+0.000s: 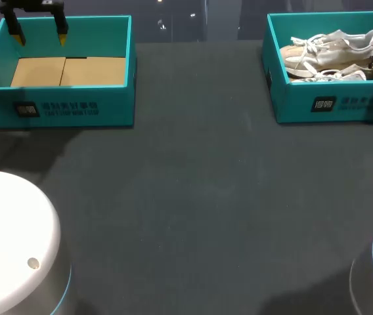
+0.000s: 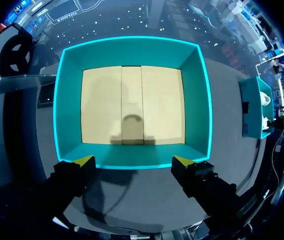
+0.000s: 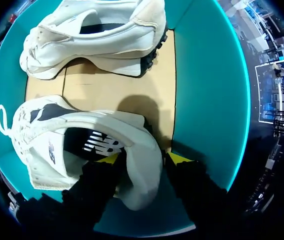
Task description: Take the shoe out of the shoebox, open the shoe tongue, remove and reinsert the insole, then place the shoe into the shoebox
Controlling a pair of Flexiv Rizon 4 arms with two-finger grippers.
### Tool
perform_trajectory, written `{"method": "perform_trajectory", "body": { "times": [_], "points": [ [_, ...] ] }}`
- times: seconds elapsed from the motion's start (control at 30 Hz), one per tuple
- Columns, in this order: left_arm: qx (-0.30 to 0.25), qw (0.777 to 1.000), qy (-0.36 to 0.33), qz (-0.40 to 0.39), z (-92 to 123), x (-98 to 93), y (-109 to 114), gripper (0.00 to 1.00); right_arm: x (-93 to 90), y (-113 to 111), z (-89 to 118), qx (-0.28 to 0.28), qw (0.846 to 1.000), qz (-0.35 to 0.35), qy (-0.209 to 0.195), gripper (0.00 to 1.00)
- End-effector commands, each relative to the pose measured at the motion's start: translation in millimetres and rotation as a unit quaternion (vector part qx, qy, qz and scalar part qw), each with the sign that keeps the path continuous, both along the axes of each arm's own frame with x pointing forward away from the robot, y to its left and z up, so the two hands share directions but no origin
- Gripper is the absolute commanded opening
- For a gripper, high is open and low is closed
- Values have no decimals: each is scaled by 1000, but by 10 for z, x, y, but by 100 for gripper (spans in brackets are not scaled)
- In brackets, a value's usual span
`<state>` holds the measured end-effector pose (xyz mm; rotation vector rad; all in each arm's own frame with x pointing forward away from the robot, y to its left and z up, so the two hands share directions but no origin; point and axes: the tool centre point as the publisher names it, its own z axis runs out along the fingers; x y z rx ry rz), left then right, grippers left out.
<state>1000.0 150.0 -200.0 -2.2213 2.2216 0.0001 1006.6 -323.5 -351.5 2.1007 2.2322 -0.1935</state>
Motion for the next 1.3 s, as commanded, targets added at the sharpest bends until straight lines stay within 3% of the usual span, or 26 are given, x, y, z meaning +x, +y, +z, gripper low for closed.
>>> {"method": "perform_trajectory", "body": {
  "times": [0.03,0.13,0.5,0.83,1.1,1.3],
  "points": [
    [0,1000,0,0,0,0,0,100,46,-13,-38,5,1000,-1,6,29],
    [0,1000,0,0,0,0,0,100,43,-8,-51,7,1000,-2,7,0],
    [0,1000,0,0,0,0,0,100,50,-58,58,23,999,-28,2,0],
    [0,1000,0,0,0,0,0,100,112,-86,280,44,998,-35,0,0],
    [0,1000,0,0,0,0,0,100,159,-27,590,49,998,-39,-7,0],
    [0,1000,0,0,0,0,0,100,166,58,933,38,998,-42,-26,0]
  ]
}}
